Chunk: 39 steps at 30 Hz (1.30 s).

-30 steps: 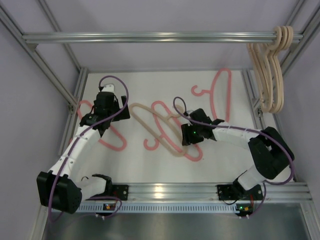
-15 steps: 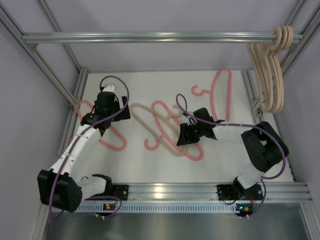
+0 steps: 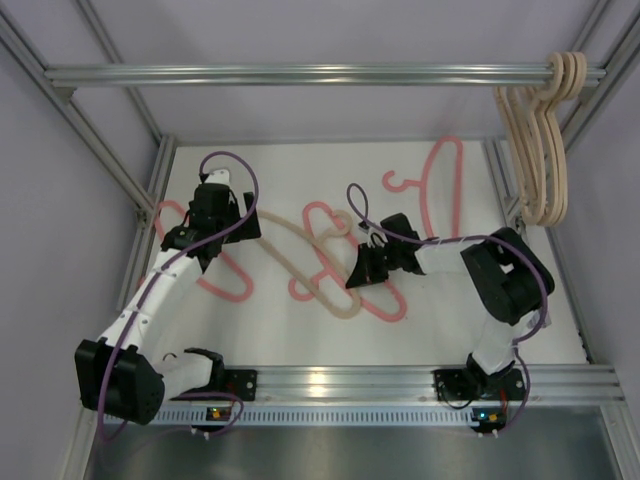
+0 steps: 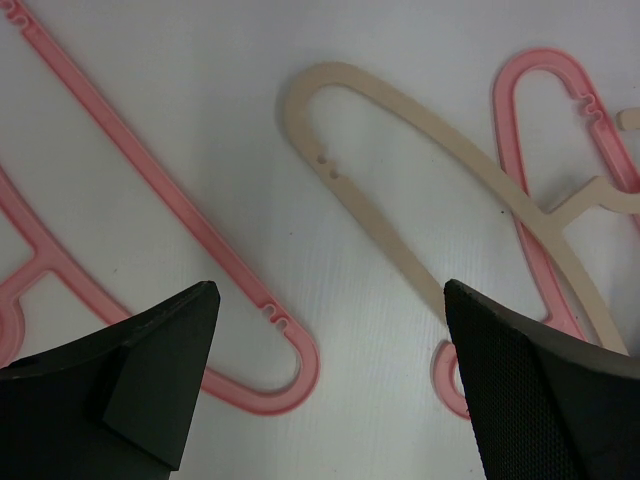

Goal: Organize the hangers

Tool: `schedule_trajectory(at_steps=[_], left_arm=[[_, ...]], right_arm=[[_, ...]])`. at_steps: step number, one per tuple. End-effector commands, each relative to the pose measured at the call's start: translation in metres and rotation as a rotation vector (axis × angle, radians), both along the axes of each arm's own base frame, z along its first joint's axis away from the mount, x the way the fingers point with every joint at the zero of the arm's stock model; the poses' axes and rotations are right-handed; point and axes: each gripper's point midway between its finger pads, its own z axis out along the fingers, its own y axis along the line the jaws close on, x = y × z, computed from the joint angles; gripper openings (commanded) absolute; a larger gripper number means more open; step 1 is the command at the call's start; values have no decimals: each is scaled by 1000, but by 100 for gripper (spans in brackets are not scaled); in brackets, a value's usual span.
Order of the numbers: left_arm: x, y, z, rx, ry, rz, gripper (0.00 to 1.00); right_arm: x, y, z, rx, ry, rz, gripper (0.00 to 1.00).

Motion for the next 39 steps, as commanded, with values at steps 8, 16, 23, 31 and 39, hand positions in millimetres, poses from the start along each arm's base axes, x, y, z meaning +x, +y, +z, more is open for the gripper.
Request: schedule_trajectory(at_steps=[8,16,23,31,39], left_arm=[[0,-6,4,-42,-11,-10,98],[-1,-22,14,-139,-21,-36,98],[-10,-33,27,-236,-45,-43,98],[-19,-60,28,-405,-13,-86,98],[-6,-112,29,-698,-29,-59,98]], right_arm=[[26,-12,28,-43,-182,-57,0],[29,-8,93,-19,-353,-56,0],[31,-13,133,-1,-459,-74,0],[29,-16,145,-29,-523,-65,0],[23,-10,129,-62,-518,-58,0]])
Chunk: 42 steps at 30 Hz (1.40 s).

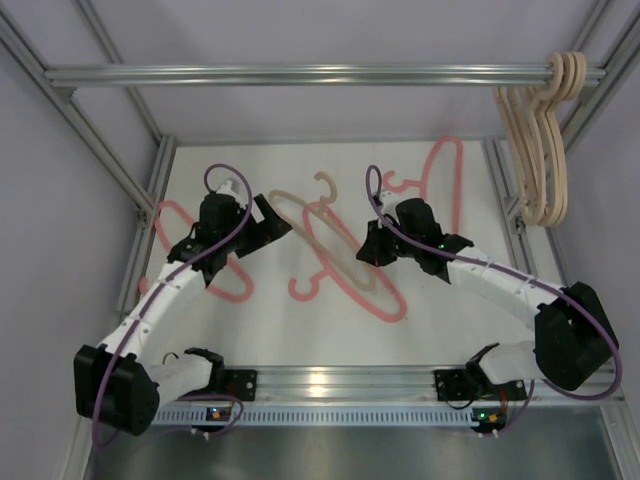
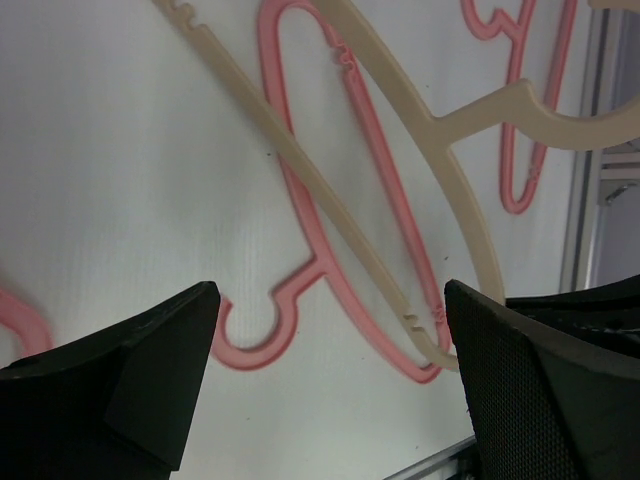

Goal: Organize the hangers

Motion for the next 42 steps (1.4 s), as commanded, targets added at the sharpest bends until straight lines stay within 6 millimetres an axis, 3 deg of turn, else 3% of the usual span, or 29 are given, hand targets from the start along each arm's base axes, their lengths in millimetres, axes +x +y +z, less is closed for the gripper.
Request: schedule_trajectory(at_steps=[1,4,5,8,14,20,24,31,35,39,42], left_arm=[[22,-28,26,-200,-93,53,98],[35,-24,20,-290,-85,174,98],[43,-27,31,-357,-119,203,98],[58,-29,25,-419,-118,259,98],[87,-43,-8,-468,-60,300,95],[111,-51,-18,-486,-50,316,90],[117,-55,-27,-512,-27,321,77],[102,-56,-23,-593,-2,333,18],[89,-54,-9,-656,-16,341,0],[75,-52,-6,-714,1,352,0],[67,-52,2,-782,0,360,0]], right_arm=[[0,12,10,1,-55,22,0],[-3,16,6,-18,-66,25,0],[-2,16,4,-23,-68,22,0],[-6,22,2,-23,-75,35,0],[-12,32,2,-30,-90,56,0],[-14,34,4,-31,-100,58,0],[-17,37,4,-27,-106,67,0],[-21,42,11,1,-137,75,0],[-23,46,16,29,-165,76,0],[-27,49,22,45,-185,81,3],[-27,52,26,58,-208,74,13]])
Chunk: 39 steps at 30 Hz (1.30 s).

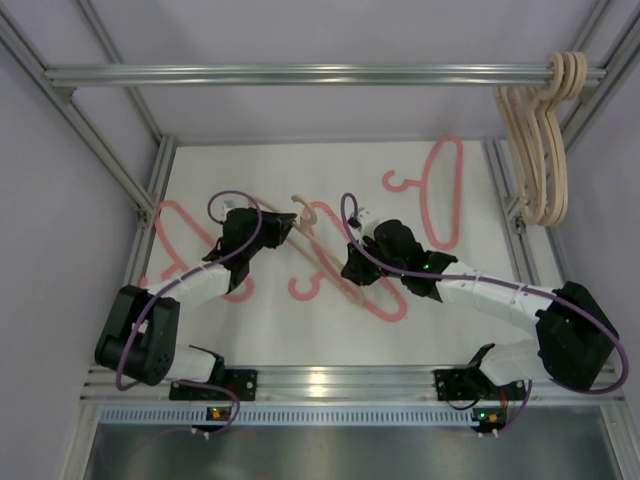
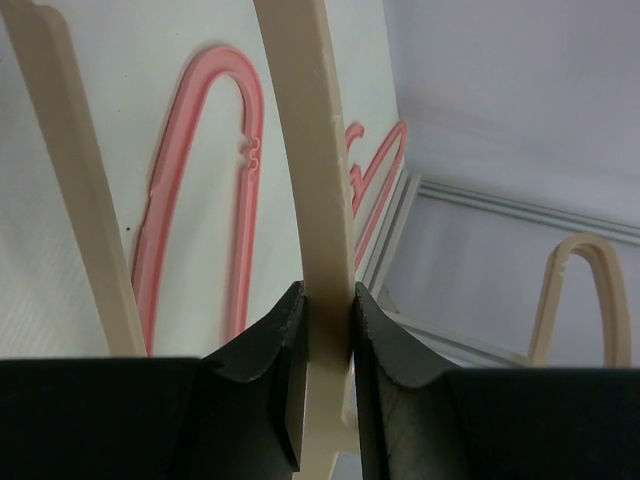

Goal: Organize the hangers

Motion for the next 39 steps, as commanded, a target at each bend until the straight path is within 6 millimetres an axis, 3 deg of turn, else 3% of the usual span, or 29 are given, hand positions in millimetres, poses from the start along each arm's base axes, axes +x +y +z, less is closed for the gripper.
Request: schedule_trajectory(at_steps=[1,4,8,11,12,14,16,17,19,20,23,25,28,29,32,34,35,37,38,39], left_arm=[[-8,-10,40,-148,-90,-7,0],[-14,-8,54,-169,-114,0,0],[-19,-6,66,-186,-137,7,0],[-22,-4,73,-182,-151,10,0],[-23,-2,75,-174,-158,12,0],[-26,0,75,-161,-155,12,3],[-28,1,77,-142,-165,8,19],[-29,2,73,-129,-152,11,37],[-31,6,76,-92,-169,11,53],[-31,6,78,-77,-172,12,68],[-31,15,88,6,-199,26,90],[-34,24,88,102,-201,33,96],[-36,40,100,248,-228,44,98],[-34,44,113,287,-252,53,98],[-36,71,121,528,-256,74,98],[-40,87,118,697,-245,52,98],[-39,94,129,742,-256,62,98],[-38,108,139,850,-267,42,98],[-41,111,135,884,-248,11,98],[-40,118,134,957,-245,-19,98]], right_arm=[[14,17,41,121,-142,-18,18],[16,22,44,135,-167,-20,23],[18,26,42,133,-185,-24,23],[19,25,45,125,-203,-39,10],[20,22,46,119,-213,-52,0],[19,15,53,121,-232,-66,0],[19,10,60,113,-248,-78,0],[19,3,59,88,-246,-94,0],[22,-7,71,72,-274,-131,0],[22,-11,75,62,-280,-137,0],[20,-32,80,-8,-278,-176,0],[17,-48,88,-53,-279,-202,0],[11,-68,103,-95,-274,-231,0],[10,-76,112,-96,-281,-246,0],[6,-99,131,-135,-270,-294,0],[11,-117,157,-108,-275,-342,0],[15,-136,161,-119,-259,-387,0],[16,-146,185,-77,-268,-392,0],[19,-161,189,-85,-260,-431,0],[19,-165,206,-68,-287,-433,0]])
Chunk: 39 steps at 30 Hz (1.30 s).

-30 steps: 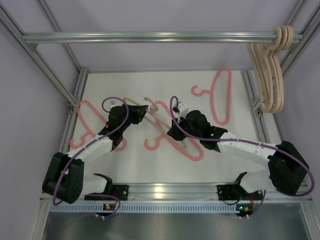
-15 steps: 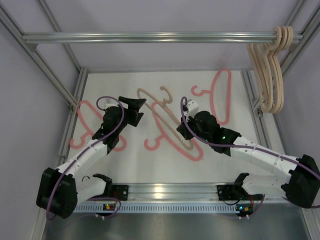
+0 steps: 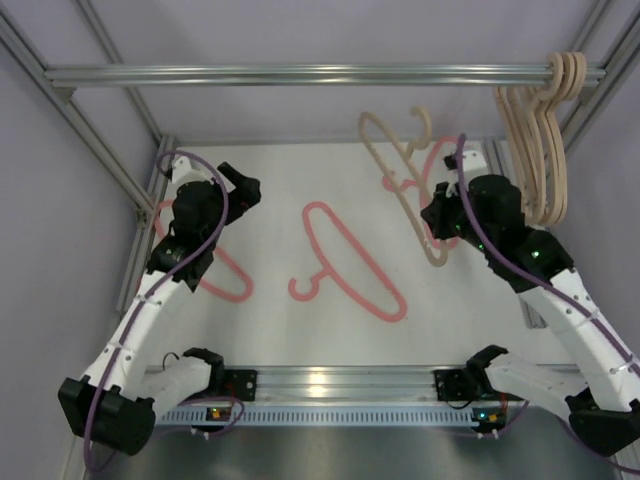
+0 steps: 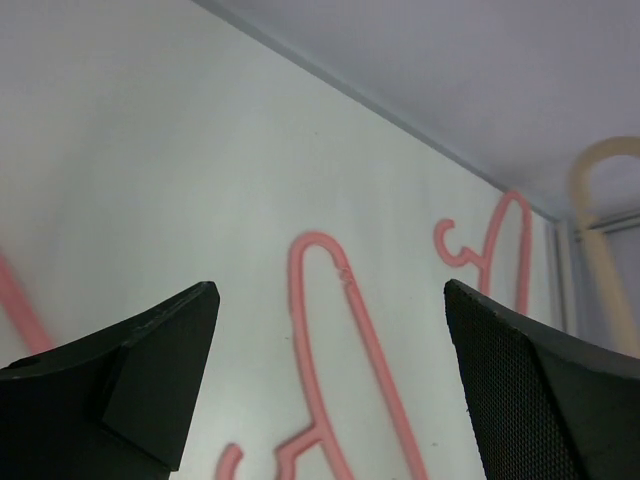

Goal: Organize the hangers

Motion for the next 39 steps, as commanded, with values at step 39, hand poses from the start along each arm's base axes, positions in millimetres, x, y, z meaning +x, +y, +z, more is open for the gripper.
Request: schedule_trajectory(at_steps=[39], left_arm=[[-33,54,-85,558,297,-123,98]], right_arm=[[53,-103,67,103,128,-269,0]])
